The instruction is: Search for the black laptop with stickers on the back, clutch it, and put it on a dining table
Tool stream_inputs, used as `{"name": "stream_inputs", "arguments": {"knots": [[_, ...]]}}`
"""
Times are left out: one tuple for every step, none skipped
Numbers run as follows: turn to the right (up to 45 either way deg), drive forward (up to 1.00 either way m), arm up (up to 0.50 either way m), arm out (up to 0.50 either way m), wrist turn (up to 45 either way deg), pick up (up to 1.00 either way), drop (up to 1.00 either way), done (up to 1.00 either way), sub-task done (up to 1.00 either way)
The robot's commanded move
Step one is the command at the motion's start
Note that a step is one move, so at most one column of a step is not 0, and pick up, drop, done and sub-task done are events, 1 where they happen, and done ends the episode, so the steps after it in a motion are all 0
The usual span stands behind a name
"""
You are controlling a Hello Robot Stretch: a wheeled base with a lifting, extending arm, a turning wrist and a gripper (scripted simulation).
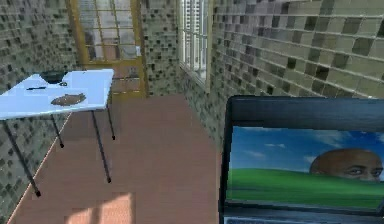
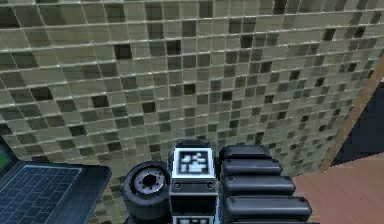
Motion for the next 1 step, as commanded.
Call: {"name": "stream_inputs", "arguments": {"knots": [[0.0,1.0,0.0,0.0,0.0,0.0,0.0,0.0,0.0]]}}
